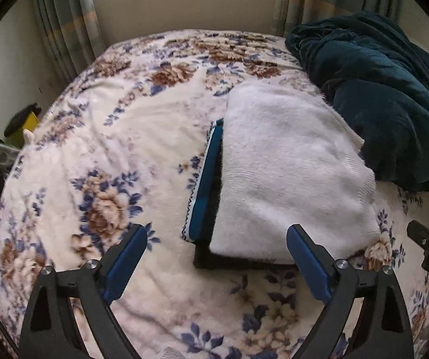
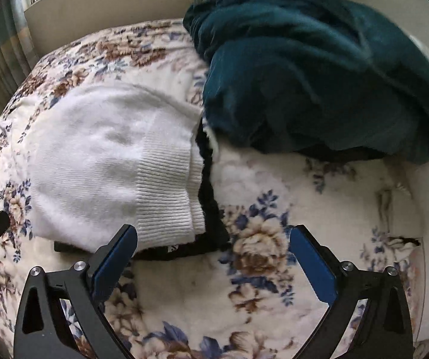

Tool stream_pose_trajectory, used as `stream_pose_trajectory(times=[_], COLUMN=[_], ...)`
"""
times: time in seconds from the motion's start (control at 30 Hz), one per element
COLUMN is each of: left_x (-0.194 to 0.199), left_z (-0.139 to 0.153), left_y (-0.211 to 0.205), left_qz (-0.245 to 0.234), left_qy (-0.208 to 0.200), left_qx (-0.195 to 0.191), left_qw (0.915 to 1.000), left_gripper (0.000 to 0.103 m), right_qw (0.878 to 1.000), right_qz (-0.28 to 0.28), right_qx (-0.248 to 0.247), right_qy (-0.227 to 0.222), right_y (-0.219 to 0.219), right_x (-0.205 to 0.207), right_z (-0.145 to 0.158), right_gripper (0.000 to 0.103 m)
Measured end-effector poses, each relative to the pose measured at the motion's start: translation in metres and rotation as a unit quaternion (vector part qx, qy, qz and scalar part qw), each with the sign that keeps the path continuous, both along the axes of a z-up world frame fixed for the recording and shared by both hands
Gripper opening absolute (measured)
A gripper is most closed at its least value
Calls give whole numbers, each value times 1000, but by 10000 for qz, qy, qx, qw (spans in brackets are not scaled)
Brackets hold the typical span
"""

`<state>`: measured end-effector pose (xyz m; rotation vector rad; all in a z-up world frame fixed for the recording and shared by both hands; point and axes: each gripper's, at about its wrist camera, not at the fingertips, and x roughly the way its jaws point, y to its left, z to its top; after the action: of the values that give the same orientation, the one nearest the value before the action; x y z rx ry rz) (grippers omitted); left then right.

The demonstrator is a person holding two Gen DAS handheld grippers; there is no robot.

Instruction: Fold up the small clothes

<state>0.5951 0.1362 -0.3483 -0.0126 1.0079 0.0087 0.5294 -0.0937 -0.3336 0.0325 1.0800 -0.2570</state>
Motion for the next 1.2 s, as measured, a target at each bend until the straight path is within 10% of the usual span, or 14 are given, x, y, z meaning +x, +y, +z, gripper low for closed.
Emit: stream_pose_trajectory(times=[1.2], left_x=[-304], left_z=[322], left_y=[-23], left_qz=[-135], left_qy=[-1202], left_qx=[9], left_qw=[9927], left_gripper=[95], right_qw=[9826], right_qz=[654], right_qx=[-52], right_qy=[-1737], right_y=[20], right_x=[-370], right_z=[413], right_gripper=[103])
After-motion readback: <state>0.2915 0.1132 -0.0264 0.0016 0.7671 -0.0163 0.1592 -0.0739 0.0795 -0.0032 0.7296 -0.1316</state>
